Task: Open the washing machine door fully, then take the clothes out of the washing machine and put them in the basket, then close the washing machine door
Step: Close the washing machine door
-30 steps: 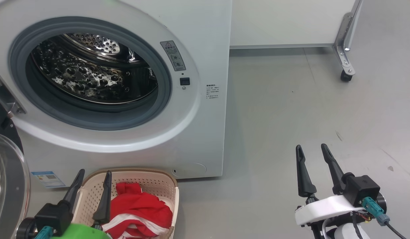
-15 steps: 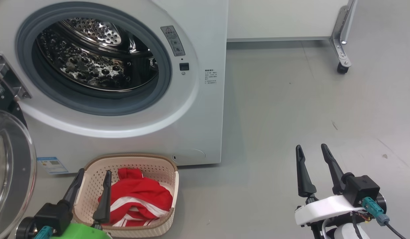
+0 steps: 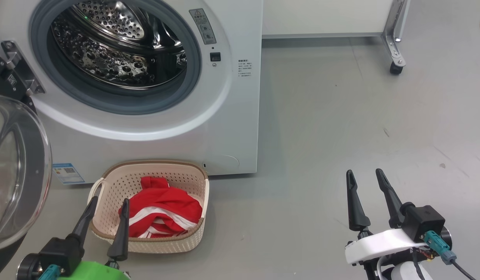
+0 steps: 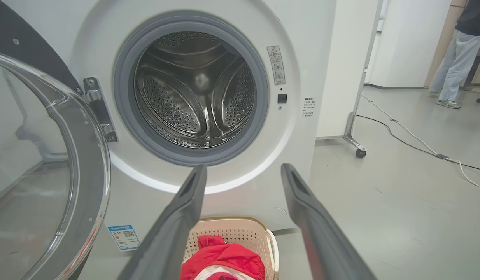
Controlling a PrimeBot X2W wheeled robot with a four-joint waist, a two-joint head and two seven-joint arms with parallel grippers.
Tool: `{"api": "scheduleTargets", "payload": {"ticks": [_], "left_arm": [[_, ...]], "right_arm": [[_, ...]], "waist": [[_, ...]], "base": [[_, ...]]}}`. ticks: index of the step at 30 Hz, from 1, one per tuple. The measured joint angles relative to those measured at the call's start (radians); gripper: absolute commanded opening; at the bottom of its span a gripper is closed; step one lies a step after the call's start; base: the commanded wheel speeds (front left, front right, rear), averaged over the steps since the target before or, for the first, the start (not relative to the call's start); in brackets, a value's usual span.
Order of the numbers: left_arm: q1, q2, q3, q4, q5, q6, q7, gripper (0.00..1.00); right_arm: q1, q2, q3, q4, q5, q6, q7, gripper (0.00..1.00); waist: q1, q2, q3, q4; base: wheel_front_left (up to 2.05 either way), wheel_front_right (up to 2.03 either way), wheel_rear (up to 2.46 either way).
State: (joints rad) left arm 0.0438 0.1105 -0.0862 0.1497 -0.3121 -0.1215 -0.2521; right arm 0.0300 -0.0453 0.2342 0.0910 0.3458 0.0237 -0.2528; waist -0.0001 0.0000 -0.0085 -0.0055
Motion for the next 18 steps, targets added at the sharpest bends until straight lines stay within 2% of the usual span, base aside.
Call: {"api": "scheduleTargets", "payload": {"ticks": [18], "left_arm": [[0.000,0.000,-0.013,-0.019,0.007,-0.004,0.000,1.00]], "right_arm": [[0.000,0.000,0.003,0.002,0.006,0.000,0.000,1.00]], "waist": [[0.0000,0.0000,-0.006,-0.002]], "base": [[-1.03,1.03,0.00]]}}
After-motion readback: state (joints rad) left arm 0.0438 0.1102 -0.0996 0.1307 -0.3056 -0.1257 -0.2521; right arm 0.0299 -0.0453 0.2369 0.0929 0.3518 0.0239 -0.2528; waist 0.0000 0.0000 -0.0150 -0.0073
